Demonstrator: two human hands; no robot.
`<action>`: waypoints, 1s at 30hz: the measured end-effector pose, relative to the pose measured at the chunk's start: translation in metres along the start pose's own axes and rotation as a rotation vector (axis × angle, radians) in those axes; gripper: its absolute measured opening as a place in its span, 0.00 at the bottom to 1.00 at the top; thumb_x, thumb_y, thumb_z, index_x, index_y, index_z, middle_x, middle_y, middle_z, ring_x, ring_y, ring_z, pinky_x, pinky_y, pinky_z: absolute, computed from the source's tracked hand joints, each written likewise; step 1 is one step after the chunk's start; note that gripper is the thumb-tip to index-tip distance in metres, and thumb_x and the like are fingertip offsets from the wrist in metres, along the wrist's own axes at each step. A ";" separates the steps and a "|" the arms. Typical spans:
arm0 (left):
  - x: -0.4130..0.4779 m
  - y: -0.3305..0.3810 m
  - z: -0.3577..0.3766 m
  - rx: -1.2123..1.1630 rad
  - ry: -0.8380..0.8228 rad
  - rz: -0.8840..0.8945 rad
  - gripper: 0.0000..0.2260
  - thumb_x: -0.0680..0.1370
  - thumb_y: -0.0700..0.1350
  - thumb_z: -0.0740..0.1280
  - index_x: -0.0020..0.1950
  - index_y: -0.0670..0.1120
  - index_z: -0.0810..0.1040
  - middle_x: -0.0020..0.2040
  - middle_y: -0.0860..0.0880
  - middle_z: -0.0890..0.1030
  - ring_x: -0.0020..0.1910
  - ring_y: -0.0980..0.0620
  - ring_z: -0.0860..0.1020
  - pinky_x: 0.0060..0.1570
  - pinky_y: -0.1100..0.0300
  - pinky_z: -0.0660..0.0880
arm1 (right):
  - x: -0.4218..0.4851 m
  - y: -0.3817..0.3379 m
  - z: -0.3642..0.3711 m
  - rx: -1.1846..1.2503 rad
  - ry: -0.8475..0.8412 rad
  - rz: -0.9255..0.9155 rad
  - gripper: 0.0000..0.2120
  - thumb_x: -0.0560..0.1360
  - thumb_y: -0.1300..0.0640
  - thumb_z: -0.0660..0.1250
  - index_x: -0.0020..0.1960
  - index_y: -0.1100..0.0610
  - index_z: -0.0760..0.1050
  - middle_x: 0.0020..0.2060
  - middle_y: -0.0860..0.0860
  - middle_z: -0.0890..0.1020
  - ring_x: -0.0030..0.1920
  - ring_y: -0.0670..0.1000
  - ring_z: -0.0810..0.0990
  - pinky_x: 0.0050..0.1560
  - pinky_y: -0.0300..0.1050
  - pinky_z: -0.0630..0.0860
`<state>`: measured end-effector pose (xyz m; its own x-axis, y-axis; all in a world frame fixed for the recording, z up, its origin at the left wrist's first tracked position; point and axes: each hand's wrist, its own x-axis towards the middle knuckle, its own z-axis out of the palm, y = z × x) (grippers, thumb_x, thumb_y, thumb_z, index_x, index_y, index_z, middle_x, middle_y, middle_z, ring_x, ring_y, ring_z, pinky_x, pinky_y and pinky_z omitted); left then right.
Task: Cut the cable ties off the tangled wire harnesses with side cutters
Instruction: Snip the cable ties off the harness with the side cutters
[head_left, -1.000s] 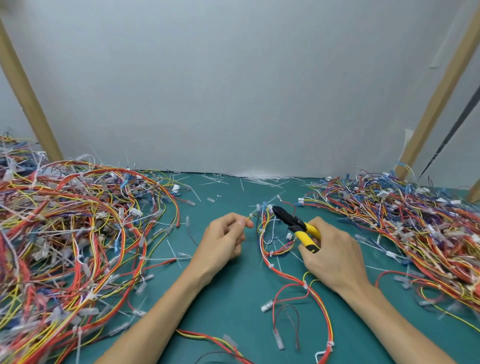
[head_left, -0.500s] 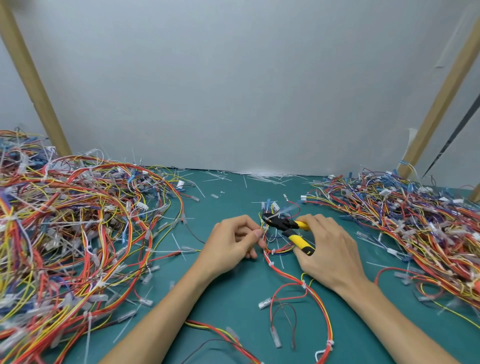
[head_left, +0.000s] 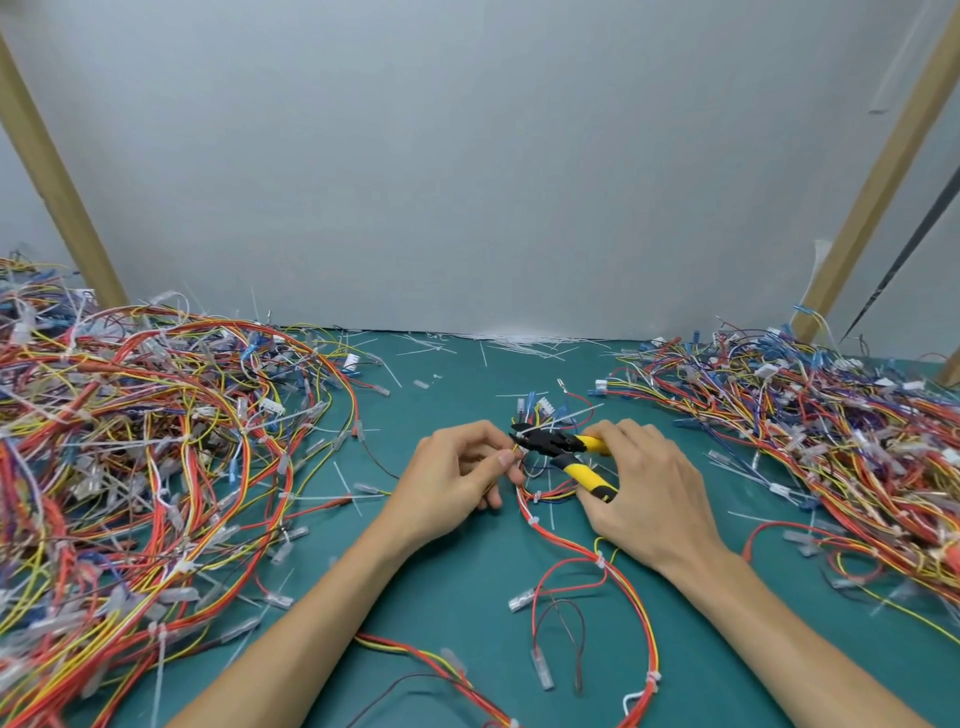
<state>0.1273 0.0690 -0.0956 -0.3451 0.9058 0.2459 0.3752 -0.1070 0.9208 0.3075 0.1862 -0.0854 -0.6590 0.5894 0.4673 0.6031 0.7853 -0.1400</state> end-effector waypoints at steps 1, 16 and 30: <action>0.000 0.000 0.000 0.005 -0.003 0.001 0.05 0.80 0.37 0.64 0.46 0.42 0.78 0.39 0.48 0.85 0.28 0.52 0.77 0.30 0.63 0.73 | 0.000 0.000 0.000 0.000 -0.007 0.002 0.16 0.67 0.45 0.71 0.52 0.50 0.75 0.39 0.46 0.76 0.43 0.53 0.74 0.40 0.46 0.71; 0.002 -0.001 0.001 0.184 -0.006 -0.025 0.09 0.82 0.45 0.61 0.48 0.48 0.81 0.24 0.54 0.66 0.28 0.54 0.61 0.28 0.64 0.59 | 0.002 0.001 0.003 0.008 0.011 -0.008 0.13 0.67 0.46 0.71 0.47 0.48 0.73 0.36 0.45 0.74 0.39 0.53 0.73 0.35 0.43 0.64; 0.001 0.001 -0.001 0.163 -0.025 -0.013 0.10 0.82 0.44 0.62 0.47 0.50 0.82 0.28 0.52 0.66 0.30 0.52 0.61 0.31 0.60 0.58 | 0.002 0.001 0.001 0.048 -0.039 -0.024 0.14 0.69 0.45 0.69 0.51 0.48 0.73 0.39 0.45 0.74 0.42 0.51 0.71 0.40 0.46 0.69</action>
<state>0.1263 0.0690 -0.0940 -0.3304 0.9166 0.2252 0.5065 -0.0292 0.8618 0.3064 0.1884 -0.0858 -0.6908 0.5763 0.4367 0.5651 0.8071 -0.1712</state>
